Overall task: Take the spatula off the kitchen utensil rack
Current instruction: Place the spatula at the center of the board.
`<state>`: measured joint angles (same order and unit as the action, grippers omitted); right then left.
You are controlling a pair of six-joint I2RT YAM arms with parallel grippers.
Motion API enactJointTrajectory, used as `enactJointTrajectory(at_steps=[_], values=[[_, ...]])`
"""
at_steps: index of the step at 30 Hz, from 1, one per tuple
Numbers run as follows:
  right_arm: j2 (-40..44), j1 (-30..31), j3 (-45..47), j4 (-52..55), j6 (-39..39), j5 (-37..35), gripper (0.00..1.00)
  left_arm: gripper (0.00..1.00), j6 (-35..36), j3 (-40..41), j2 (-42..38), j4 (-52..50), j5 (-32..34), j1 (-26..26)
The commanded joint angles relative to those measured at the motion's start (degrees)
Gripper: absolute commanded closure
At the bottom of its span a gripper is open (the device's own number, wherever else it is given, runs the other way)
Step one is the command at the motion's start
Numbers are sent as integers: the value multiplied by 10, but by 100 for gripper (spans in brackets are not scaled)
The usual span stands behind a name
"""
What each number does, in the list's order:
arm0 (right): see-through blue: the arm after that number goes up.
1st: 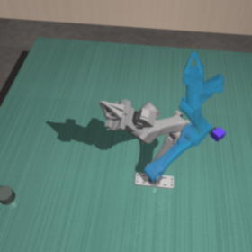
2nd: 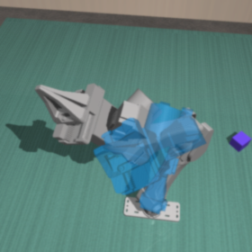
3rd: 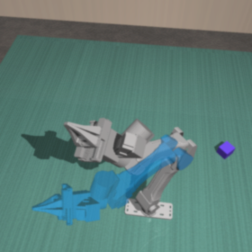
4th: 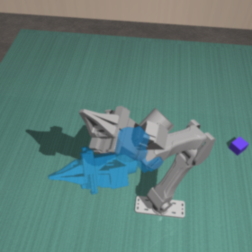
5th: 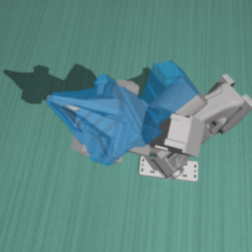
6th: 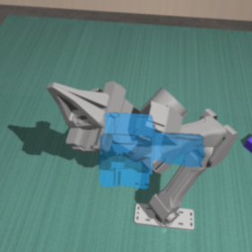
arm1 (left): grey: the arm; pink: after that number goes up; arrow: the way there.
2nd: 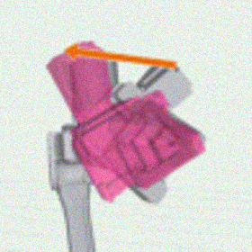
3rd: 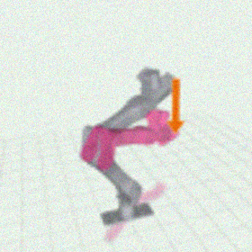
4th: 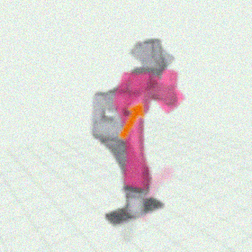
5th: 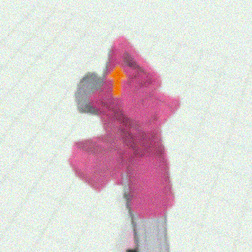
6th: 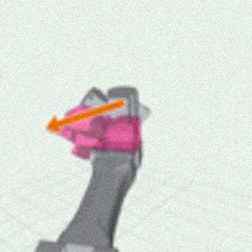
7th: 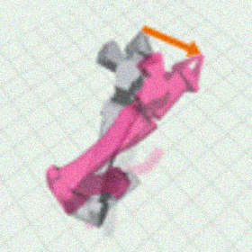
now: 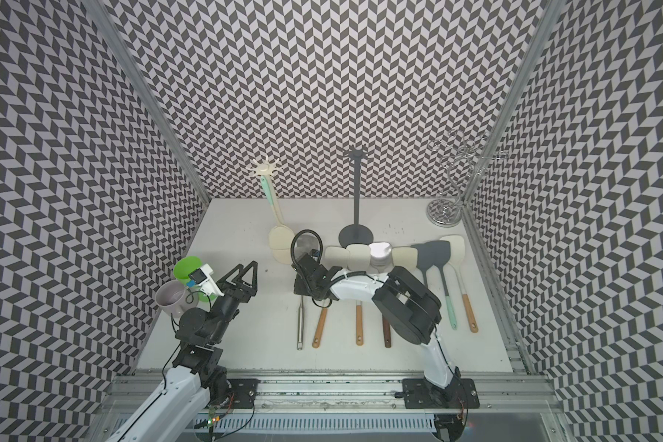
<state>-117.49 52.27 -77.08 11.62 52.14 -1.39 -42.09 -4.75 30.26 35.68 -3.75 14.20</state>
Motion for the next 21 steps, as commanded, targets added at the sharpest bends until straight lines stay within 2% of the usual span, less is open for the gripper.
enactJointTrajectory(at_steps=[1,13,21], values=[[-17,-7,-24,-18,5,5,100,1,-1,-15,-3,3,-6,-2],[4,-9,27,-20,40,-8,100,1,-3,-14,-1,6,-8,-2],[9,-9,23,-13,34,-8,100,1,-3,-13,-2,6,-8,-2]])
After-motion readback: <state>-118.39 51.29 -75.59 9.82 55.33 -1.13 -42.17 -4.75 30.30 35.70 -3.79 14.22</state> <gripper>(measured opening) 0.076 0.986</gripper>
